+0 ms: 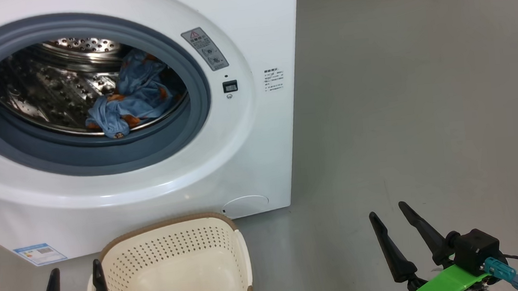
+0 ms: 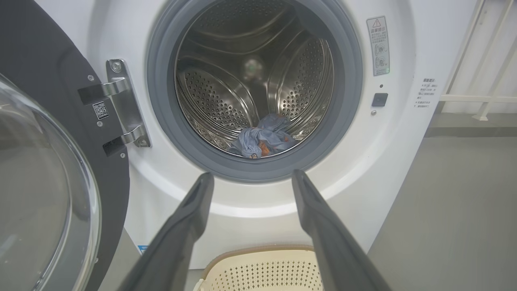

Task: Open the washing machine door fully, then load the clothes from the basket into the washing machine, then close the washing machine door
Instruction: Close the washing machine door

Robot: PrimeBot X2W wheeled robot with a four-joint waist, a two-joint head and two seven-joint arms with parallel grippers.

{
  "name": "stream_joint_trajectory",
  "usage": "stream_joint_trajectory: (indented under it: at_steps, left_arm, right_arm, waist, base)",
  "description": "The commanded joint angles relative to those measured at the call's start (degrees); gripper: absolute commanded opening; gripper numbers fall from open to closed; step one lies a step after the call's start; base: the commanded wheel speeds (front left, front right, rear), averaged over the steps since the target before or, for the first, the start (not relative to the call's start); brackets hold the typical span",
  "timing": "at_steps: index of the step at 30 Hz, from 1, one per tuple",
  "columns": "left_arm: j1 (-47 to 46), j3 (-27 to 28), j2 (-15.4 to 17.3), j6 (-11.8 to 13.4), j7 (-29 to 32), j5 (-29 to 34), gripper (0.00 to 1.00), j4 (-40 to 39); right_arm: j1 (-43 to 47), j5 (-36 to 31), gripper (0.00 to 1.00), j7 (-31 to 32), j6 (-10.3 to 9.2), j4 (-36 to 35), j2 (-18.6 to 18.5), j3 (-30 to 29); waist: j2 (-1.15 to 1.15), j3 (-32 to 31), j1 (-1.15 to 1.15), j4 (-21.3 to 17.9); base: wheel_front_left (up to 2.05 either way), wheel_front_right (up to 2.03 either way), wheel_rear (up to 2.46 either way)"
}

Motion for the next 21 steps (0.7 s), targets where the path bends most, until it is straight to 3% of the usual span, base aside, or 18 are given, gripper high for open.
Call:
stream_joint_trajectory:
  at_steps: [1,21]
  left_arm:
    - [-0.60,1.60,0.17,0.42,-0.30,-0.23,1.00,-1.03]
    - [-0.64,1.14,0.16,0.24,-0.30,-0.68,1.00,-0.50]
  right_arm:
    - [-0.46,-0.47,1.00,-0.70,0.16,-1.21,-0.32,1.24]
    - [-0.35,-0.50,1.00,-0.70,0.16,-0.81,-0.29,0.85]
  waist:
    - [0.00,0.04,0.00,-0.04]
    - [0.00,0.04,0.00,0.42]
  base:
    - [0.00,0.00,0.00]
    - [0.00,0.00,0.00]
